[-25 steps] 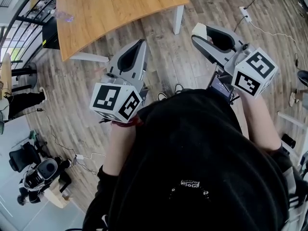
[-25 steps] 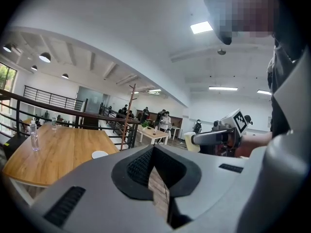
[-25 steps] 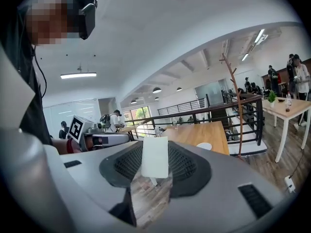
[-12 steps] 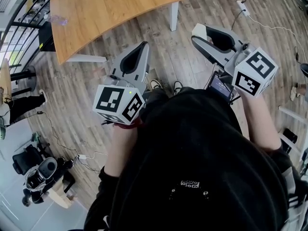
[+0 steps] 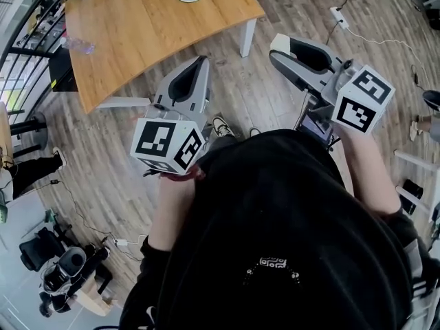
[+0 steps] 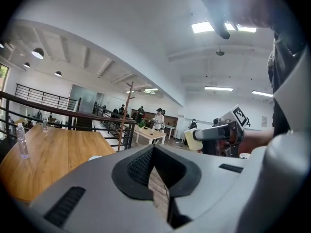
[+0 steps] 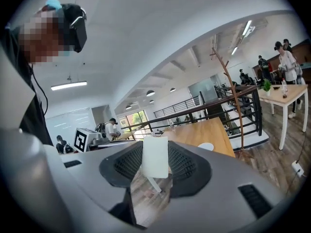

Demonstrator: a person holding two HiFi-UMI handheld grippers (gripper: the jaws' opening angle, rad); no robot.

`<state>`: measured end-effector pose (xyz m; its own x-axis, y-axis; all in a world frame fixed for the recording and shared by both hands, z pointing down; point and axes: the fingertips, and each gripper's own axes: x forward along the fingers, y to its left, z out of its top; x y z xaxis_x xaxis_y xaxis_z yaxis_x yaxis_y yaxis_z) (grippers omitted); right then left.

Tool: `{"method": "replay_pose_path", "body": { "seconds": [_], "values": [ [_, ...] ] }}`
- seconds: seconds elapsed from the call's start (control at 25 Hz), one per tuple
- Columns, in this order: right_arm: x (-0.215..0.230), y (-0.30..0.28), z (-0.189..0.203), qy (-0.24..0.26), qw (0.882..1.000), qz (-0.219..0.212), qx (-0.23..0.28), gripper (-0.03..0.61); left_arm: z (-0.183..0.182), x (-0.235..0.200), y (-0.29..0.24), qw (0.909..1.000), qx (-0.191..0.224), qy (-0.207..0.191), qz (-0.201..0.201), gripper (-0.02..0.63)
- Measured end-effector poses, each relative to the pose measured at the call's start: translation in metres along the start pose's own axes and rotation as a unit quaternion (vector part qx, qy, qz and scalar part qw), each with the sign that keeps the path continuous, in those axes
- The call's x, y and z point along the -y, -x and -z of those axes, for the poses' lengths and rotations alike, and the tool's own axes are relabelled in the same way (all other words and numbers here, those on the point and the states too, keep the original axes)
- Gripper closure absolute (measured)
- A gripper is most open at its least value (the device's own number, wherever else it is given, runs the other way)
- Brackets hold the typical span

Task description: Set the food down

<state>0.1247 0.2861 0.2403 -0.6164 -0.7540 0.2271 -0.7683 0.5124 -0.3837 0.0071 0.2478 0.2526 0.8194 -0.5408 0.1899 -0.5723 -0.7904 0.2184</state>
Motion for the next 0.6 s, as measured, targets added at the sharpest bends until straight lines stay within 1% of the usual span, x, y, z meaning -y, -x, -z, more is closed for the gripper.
{"method": "replay_pose_path", "body": {
  "seconds": [0.04,0.2,0.32,0.6],
  "values": [
    [0.001,-0.006,-0.005,-0.002,1.0,0.002,0.004,0.408,-0.003,-0.005,-0.002,1.0,0.002,-0.001,0.005,0.614],
    [-0.004,-0.006,-0.015,0.014,1.0,0.016,0.012,0.407,-0.007,-0.003,-0.003,0.9996,0.005,-0.01,0.025,0.614],
    [-0.003,-0.012,-0.02,0.02,0.999,0.023,0.009,0.407,-0.011,-0.009,-0.005,0.9993,0.012,-0.011,0.032,0.614],
    [0.003,-0.065,-0.034,0.032,0.999,0.028,-0.001,0.408,-0.02,-0.06,-0.016,0.9991,0.014,-0.007,0.04,0.614]
  ]
}}
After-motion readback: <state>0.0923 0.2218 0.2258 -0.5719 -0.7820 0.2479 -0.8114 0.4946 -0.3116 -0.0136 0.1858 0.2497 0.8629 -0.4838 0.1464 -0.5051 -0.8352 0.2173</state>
